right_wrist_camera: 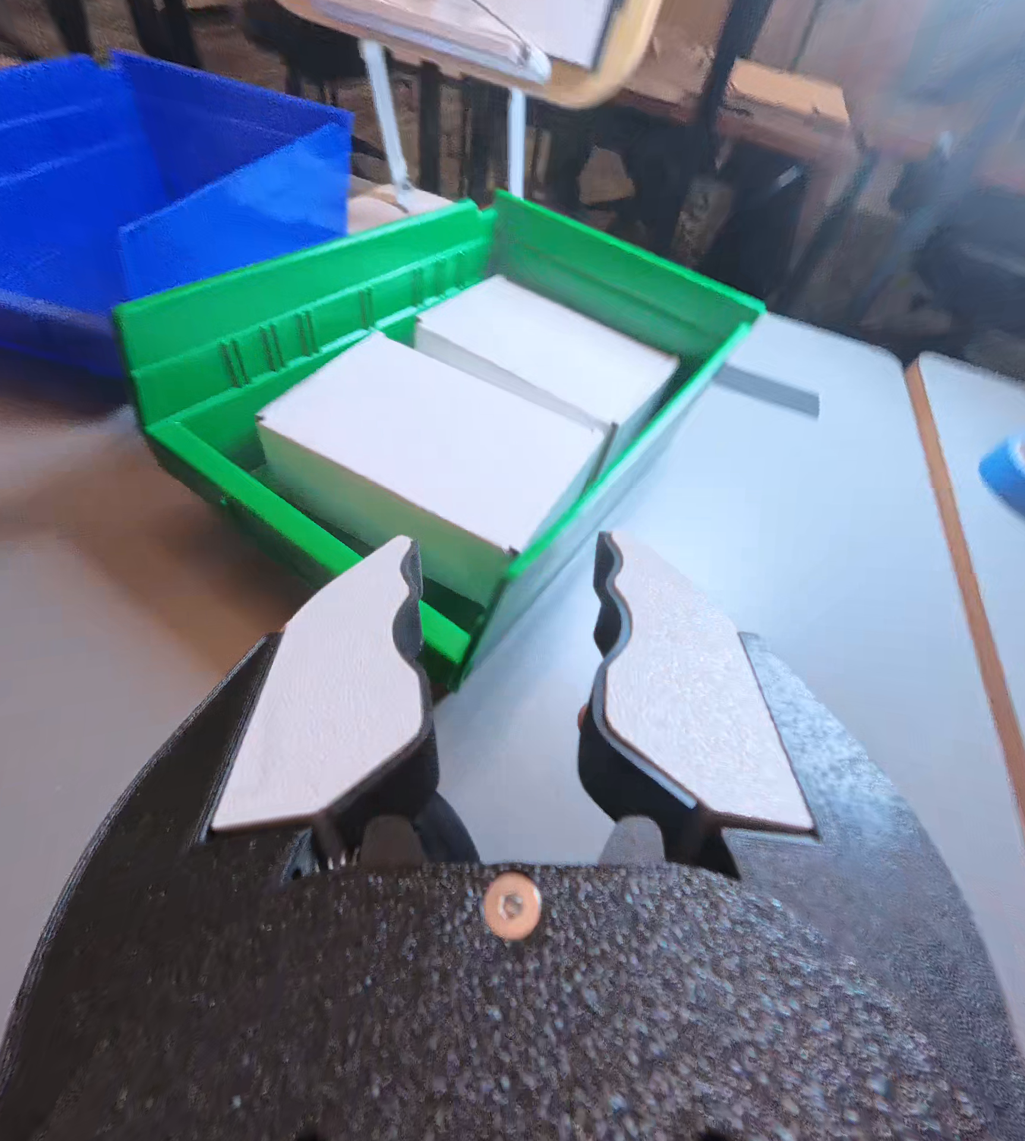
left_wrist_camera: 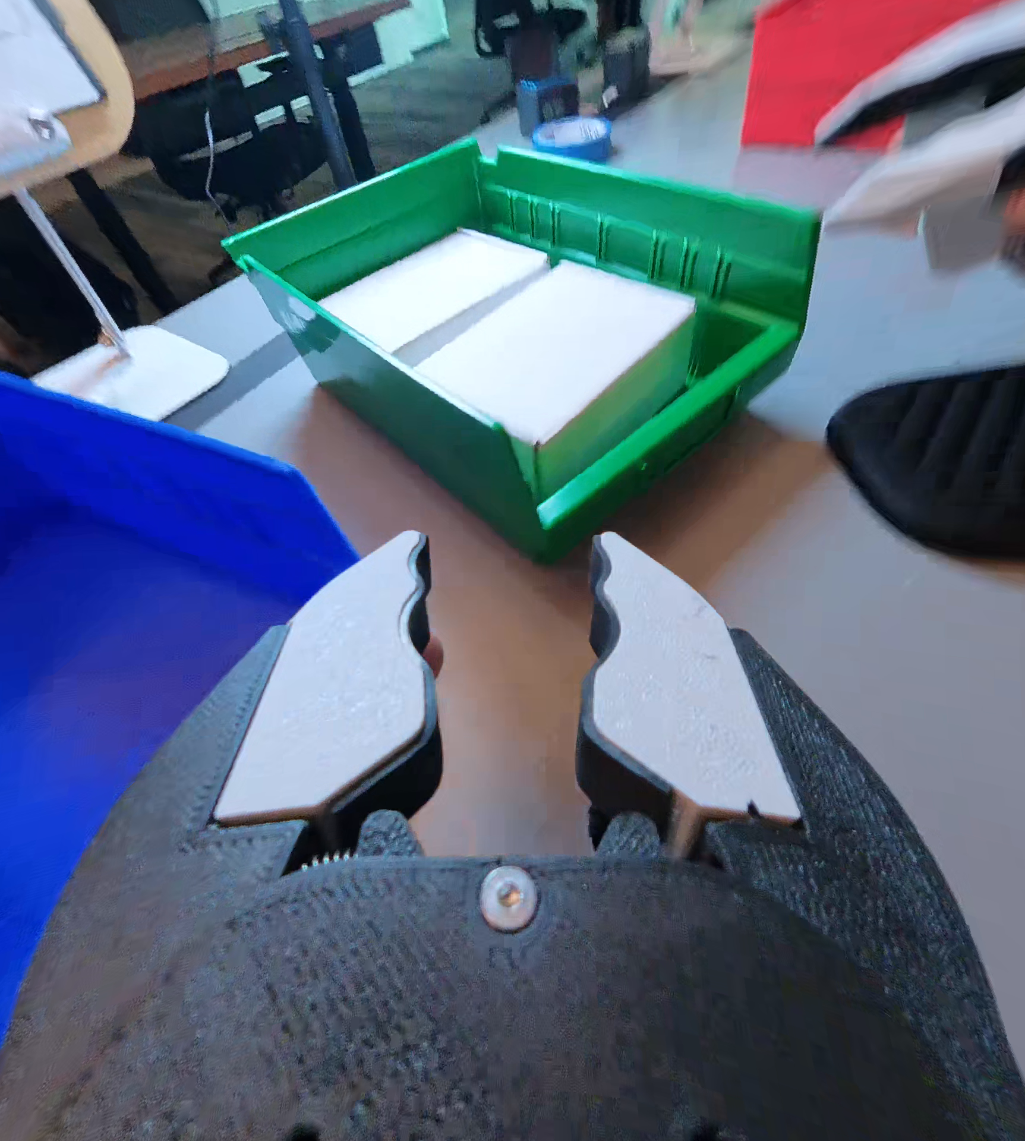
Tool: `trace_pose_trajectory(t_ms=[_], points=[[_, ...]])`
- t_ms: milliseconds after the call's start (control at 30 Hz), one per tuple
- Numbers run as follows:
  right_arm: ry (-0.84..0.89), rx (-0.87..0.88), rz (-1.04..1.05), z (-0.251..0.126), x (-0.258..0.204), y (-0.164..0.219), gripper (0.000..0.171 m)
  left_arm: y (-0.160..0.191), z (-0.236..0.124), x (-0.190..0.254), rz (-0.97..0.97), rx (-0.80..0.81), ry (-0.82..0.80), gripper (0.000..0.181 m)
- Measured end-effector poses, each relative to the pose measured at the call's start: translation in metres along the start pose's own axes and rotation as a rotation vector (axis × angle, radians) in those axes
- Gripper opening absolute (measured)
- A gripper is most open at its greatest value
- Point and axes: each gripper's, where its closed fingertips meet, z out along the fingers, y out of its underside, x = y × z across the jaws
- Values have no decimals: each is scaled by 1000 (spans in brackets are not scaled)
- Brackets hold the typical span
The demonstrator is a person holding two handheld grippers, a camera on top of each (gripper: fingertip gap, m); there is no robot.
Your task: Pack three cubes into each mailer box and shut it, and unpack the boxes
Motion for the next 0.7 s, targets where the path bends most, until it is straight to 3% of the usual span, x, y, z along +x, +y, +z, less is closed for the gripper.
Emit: trace_pose_trajectory(t_ms=[100,200,333,500,700], points=[[-36,-40,140,10,-2,24,57,-1,23,3,-172,38,-97,56],[-58,-90,161,28,-13,33,54,-5,45,1,-208,54,-214,55],[13,-135,141,48,-4,37,36,-3,74,-1,-229,43,-291,50],[74,-116,129,55,9,39,27,1,84,-15,-214,81,-434,8],[117,-71,40,48,8,31,23,-10,77,-12,-180,96,-462,7]])
